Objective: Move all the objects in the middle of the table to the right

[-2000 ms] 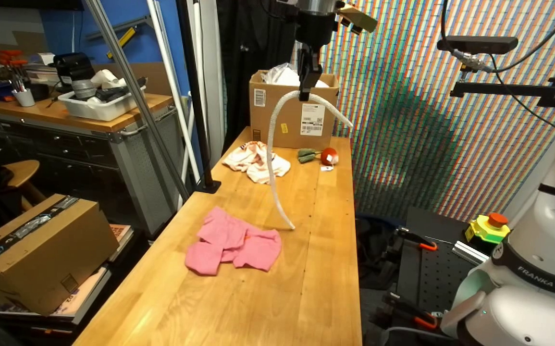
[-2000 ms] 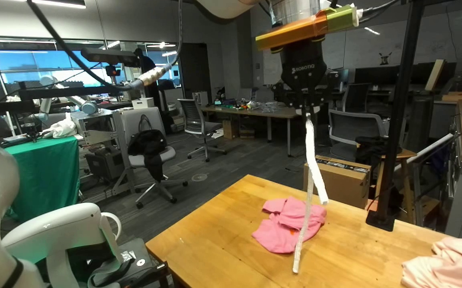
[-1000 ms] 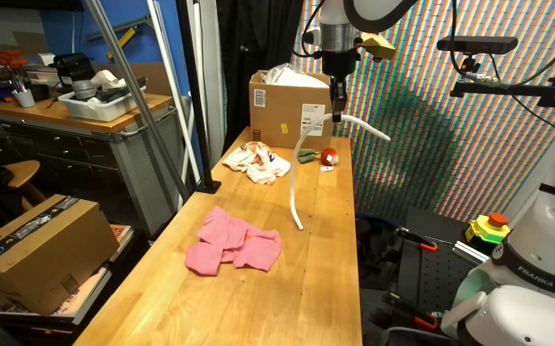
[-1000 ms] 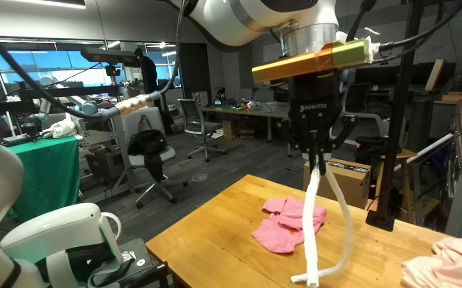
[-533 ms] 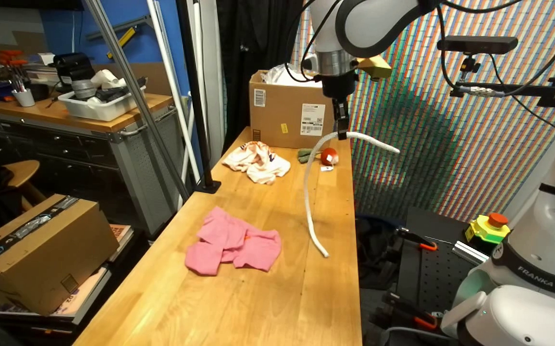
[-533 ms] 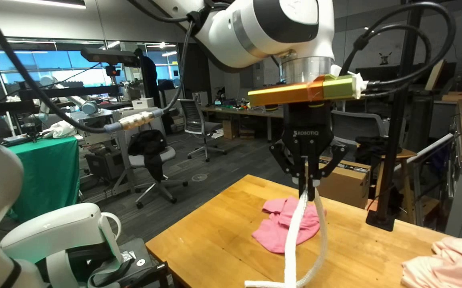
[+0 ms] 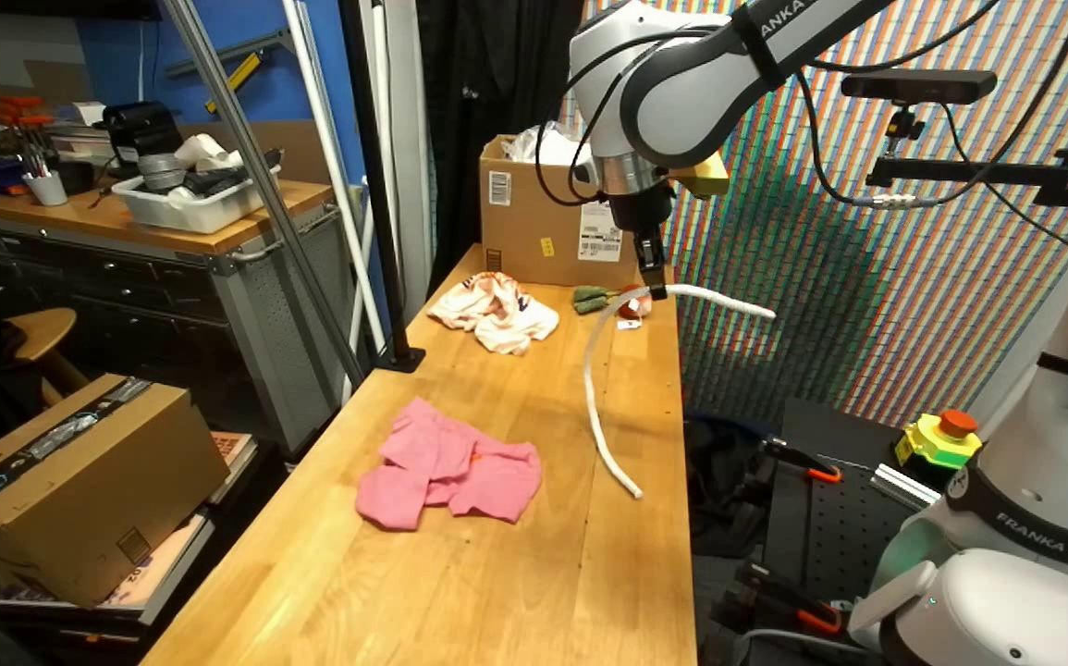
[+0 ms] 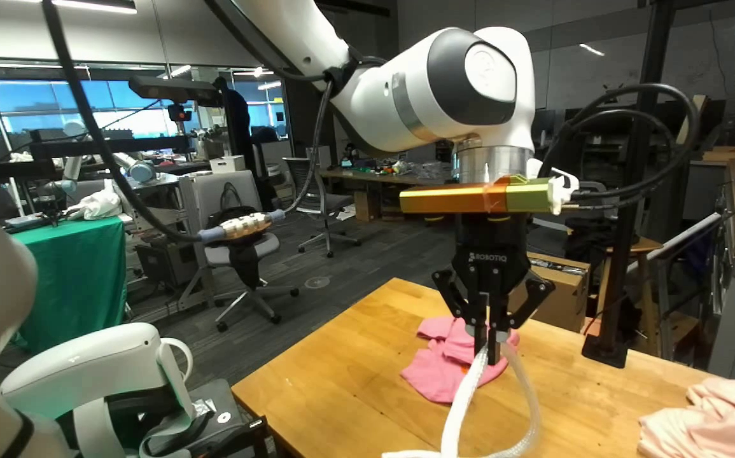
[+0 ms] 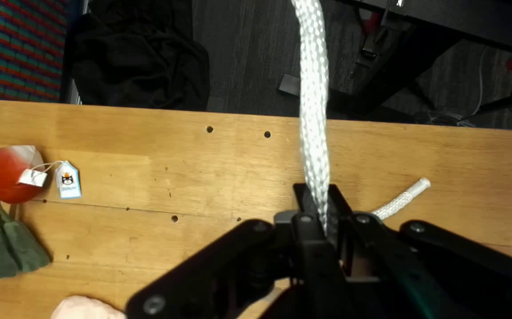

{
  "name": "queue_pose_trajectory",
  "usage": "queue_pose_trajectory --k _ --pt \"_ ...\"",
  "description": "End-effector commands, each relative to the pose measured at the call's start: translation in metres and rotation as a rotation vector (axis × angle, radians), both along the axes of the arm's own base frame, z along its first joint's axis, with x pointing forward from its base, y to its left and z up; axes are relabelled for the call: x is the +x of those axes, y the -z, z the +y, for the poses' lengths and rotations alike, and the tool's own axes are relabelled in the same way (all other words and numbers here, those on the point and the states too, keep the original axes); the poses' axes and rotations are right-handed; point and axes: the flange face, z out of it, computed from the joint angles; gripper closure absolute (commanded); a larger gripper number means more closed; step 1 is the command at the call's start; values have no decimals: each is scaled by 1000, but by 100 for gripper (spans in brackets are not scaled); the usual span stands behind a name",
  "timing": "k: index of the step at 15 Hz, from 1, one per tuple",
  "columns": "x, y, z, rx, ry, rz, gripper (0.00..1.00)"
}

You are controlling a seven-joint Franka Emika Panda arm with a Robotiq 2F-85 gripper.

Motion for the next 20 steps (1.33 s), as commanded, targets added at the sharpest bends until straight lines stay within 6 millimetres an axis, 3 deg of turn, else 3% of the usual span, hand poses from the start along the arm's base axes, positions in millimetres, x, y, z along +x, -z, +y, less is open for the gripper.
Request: queue_pose_trajectory --k 1,9,20 --pt "16 5 3 -42 45 -36 95" --pt "46 33 4 -49 199 -246 96" --pt "62 86 4 -159 380 -484 96"
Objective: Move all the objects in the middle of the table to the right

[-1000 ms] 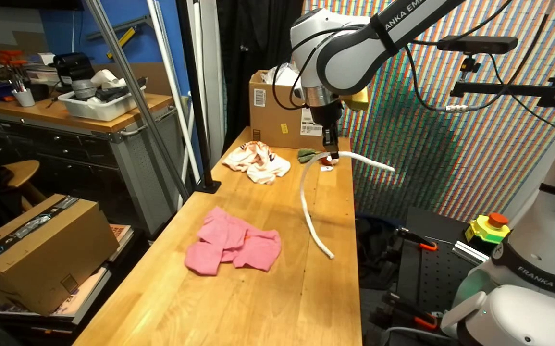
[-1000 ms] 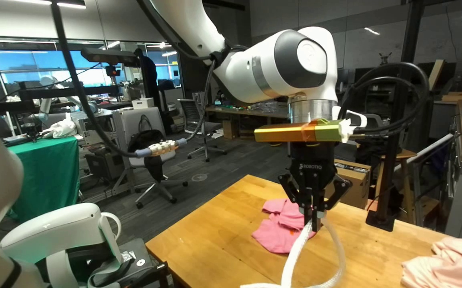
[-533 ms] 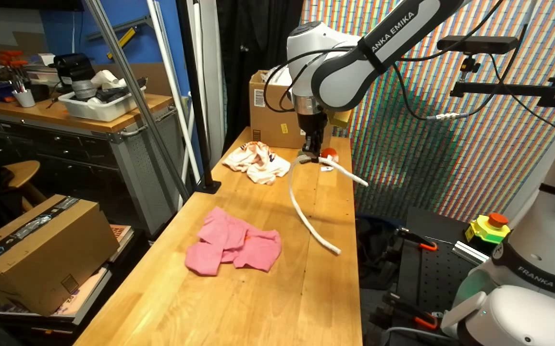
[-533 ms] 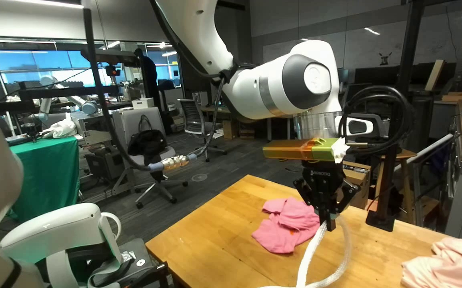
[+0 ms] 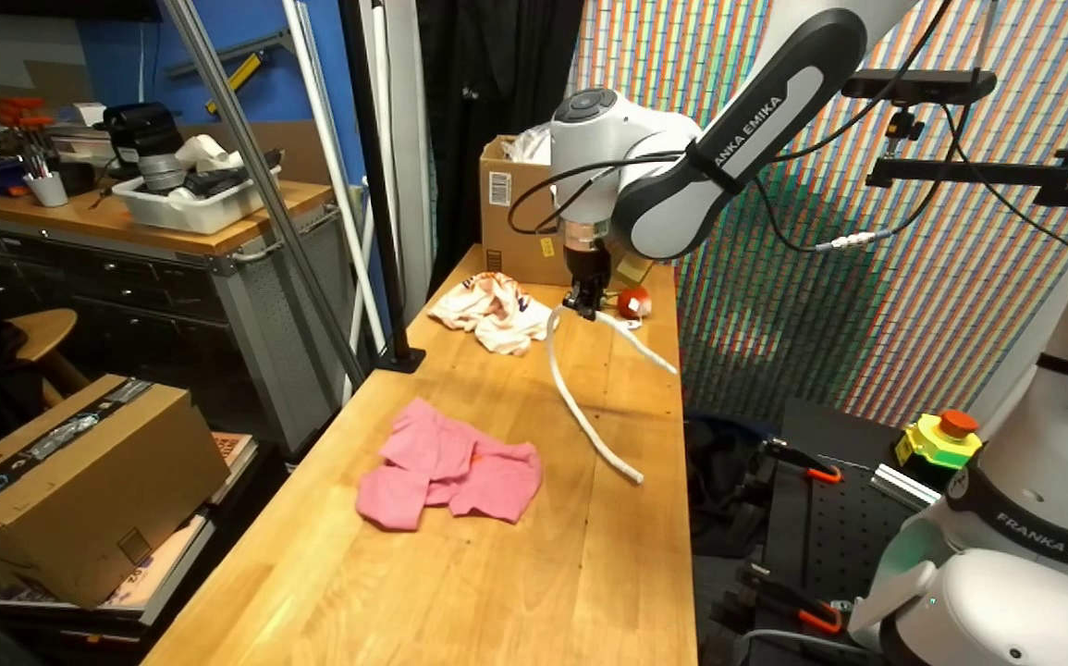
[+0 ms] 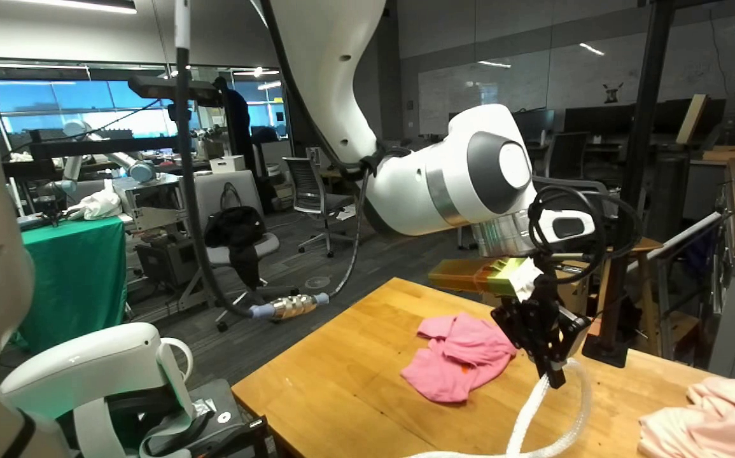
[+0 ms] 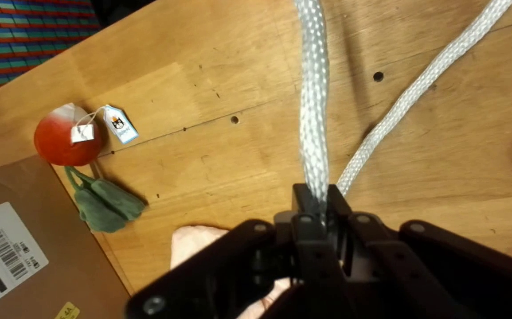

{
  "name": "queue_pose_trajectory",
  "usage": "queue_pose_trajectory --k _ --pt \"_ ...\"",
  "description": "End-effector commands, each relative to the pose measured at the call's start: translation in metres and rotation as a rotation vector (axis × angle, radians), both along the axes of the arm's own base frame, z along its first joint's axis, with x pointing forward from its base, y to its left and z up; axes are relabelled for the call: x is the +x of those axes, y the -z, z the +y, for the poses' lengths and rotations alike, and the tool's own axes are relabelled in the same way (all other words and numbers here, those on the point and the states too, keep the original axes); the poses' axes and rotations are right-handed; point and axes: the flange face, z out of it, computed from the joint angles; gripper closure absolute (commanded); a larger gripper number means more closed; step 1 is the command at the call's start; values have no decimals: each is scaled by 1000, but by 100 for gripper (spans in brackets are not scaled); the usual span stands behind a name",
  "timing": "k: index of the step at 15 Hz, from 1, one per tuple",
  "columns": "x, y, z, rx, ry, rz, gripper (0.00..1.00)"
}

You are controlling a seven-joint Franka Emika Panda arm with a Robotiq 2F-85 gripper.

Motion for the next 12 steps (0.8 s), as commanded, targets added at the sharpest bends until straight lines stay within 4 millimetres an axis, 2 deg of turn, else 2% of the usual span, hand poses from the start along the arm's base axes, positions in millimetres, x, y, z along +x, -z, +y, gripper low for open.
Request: queue_pose_trajectory --k 1,12 --pt "7 11 1 -7 77 -58 96" --pt "16 47 -2 1 229 -81 96"
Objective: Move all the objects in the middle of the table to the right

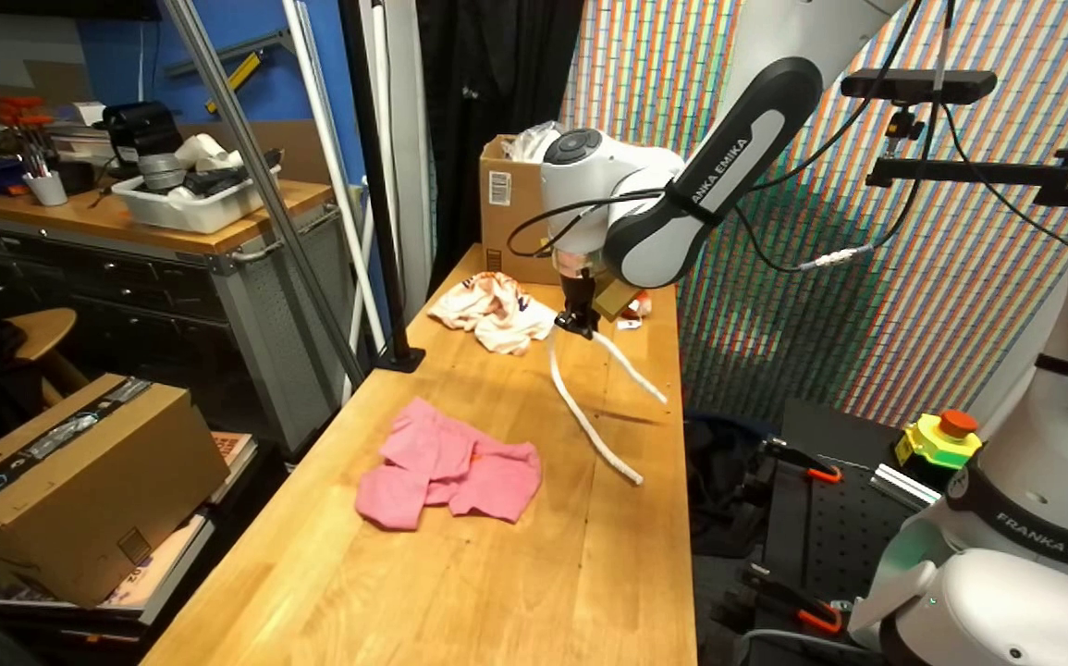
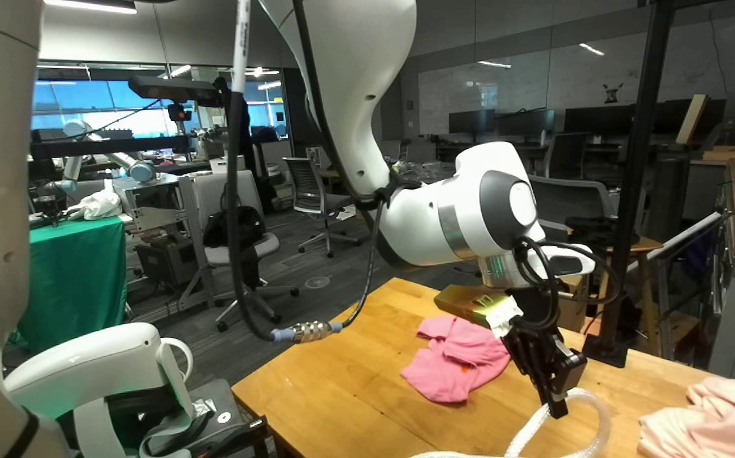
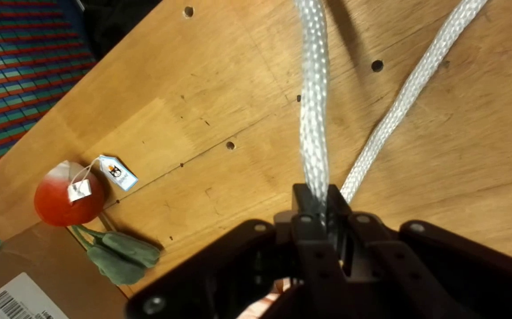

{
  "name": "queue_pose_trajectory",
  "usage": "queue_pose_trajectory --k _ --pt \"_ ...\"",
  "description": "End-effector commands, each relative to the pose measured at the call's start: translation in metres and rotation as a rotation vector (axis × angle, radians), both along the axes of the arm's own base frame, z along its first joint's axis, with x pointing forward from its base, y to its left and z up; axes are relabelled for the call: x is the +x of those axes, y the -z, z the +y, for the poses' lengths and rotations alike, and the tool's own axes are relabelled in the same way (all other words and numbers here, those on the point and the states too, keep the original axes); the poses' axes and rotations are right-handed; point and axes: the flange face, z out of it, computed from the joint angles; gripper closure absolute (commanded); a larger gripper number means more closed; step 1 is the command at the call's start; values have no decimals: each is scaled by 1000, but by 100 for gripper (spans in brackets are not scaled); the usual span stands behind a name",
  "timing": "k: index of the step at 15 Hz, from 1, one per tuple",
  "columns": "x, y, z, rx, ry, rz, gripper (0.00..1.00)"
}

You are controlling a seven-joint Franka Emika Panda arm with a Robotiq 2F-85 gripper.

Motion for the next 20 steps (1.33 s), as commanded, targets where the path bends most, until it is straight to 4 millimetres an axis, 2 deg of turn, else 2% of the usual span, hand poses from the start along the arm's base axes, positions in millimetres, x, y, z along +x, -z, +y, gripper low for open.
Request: queue_pose_trajectory --k 1,2,4,14,20 --pt "9 6 4 6 28 -45 96" --pt "6 13 13 12 29 -55 96" --pt "10 22 18 23 29 -69 96" --pt "20 93 36 62 -16 2 96" --pt "41 107 44 65 -59 22 96"
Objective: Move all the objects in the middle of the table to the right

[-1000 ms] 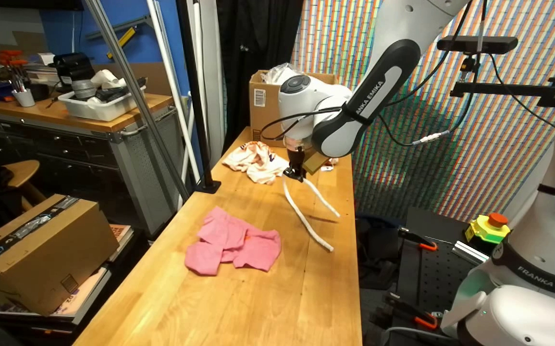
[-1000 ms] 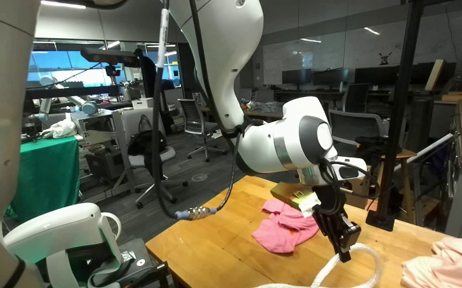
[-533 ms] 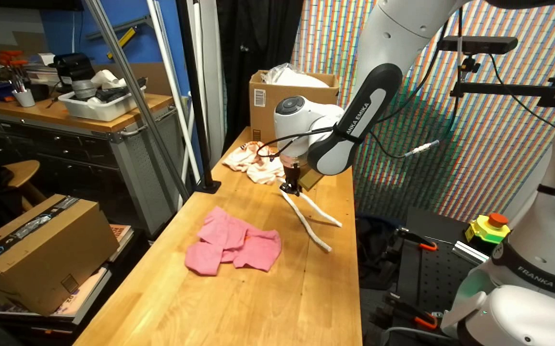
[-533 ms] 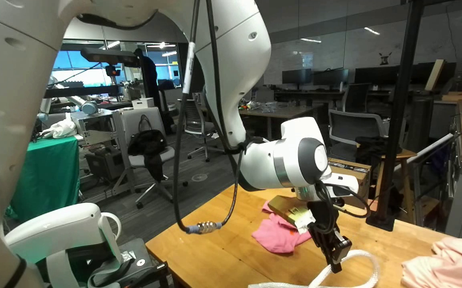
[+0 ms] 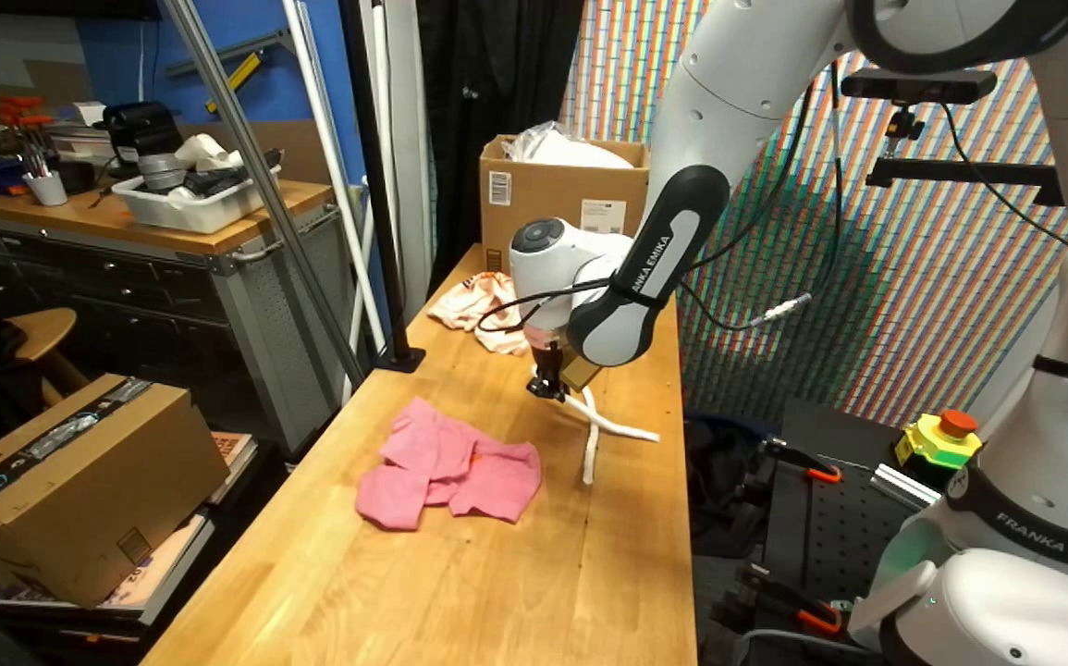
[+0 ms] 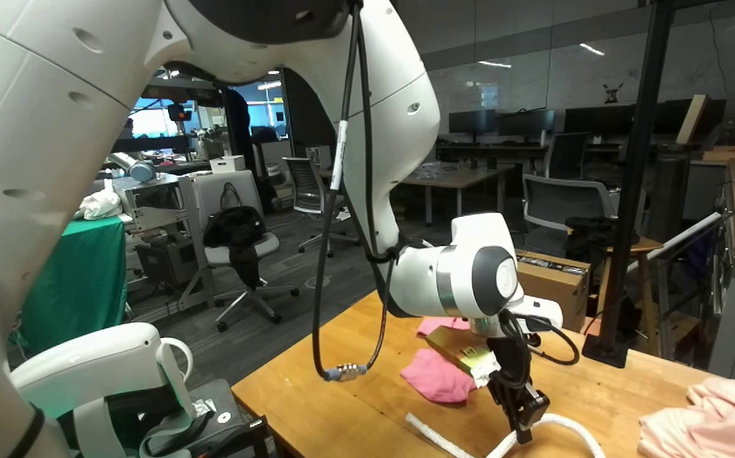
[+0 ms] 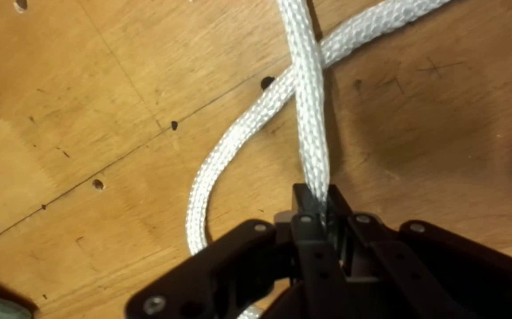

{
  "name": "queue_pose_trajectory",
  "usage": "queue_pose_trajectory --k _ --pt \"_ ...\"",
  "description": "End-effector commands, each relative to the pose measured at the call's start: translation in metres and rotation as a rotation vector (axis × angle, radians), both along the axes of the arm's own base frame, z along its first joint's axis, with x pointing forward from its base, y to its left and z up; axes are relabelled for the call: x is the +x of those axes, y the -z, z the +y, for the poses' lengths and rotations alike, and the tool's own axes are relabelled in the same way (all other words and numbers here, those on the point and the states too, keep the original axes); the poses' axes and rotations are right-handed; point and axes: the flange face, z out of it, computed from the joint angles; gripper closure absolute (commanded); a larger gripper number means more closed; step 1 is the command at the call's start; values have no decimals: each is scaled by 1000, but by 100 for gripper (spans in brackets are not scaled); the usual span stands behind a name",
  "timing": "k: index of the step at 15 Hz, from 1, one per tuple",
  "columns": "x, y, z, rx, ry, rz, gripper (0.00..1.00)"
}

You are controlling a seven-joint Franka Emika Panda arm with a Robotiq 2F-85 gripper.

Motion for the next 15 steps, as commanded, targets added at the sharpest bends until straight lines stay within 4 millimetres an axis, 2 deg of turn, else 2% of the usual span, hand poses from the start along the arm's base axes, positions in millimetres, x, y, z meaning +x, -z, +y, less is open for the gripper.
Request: queue_pose_trajectory --k 1,5,6,7,12,14,15 --pt "21 3 -1 -8 -42 -7 96" --pt "32 1 -9 -8 -61 -6 95" --pt "34 -1 -12 -8 -71 0 64" --pt "36 -5 -13 -9 -80 4 64" --pt "39 -29 -19 -12 -176 64 27" --pt "35 -48 -16 5 -248 126 12" --pt "30 -64 -14 40 -309 168 3"
